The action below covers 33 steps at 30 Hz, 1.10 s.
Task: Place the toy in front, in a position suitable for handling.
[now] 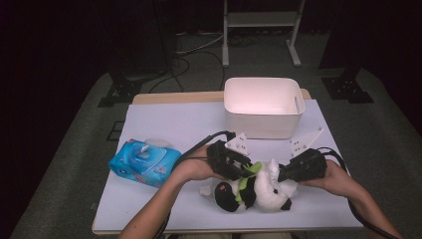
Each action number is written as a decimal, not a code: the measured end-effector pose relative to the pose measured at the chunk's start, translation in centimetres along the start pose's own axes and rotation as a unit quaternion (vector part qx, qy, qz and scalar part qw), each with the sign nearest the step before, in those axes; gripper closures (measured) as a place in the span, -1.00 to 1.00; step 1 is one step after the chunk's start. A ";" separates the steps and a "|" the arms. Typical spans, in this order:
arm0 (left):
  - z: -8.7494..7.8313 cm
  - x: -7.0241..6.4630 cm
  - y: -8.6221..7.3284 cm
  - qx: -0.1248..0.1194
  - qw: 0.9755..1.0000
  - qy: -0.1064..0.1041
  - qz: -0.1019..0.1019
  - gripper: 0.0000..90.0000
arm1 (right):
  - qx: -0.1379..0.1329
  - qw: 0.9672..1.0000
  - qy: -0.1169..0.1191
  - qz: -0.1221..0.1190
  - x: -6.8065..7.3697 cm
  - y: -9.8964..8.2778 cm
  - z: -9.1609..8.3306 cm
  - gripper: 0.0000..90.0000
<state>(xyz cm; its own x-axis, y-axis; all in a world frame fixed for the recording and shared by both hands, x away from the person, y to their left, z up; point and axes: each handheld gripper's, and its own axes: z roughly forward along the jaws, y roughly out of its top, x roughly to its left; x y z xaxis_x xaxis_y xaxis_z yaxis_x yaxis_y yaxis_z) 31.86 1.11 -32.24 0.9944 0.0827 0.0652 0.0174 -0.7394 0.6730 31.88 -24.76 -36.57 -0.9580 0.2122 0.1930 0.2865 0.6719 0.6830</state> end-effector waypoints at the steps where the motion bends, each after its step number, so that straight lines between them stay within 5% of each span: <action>1: 0.4 0.0 0.0 0.001 1.000 -0.003 -0.002 0.28 | -0.001 1.000 0.001 0.001 0.1 0.0 0.0 0.91; 5: 1.9 0.2 0.4 0.027 1.000 -0.001 0.008 0.24 | 0.000 1.000 0.002 -0.003 0.3 -0.1 0.0 0.91; 12: 2.8 0.3 0.6 0.019 1.000 -0.011 0.006 0.41 | -0.011 1.000 -0.008 0.001 0.2 -0.5 -1.0 0.90; 17: 2.1 0.2 0.7 0.002 1.000 -0.014 0.003 0.34 | -0.011 0.999 -0.031 0.011 -0.1 -1.2 -2.7 0.91; 25: 0.1 0.1 0.0 -0.017 1.000 0.003 -0.006 0.16 | -0.007 0.993 -0.091 0.078 -2.0 -5.5 -5.9 0.90; 33: -2.0 0.1 -2.2 -0.036 0.998 0.026 -0.033 0.08 | 0.007 0.983 -0.114 0.145 -2.7 -10.8 -6.6 0.88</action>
<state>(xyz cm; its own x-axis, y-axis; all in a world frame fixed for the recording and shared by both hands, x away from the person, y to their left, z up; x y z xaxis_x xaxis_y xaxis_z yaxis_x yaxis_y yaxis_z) 31.72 4.07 -32.24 0.9846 0.1661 0.0550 0.0743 -0.6815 0.7280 31.29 -37.27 -39.88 -0.8075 0.5496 0.2143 0.5495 0.5686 0.6121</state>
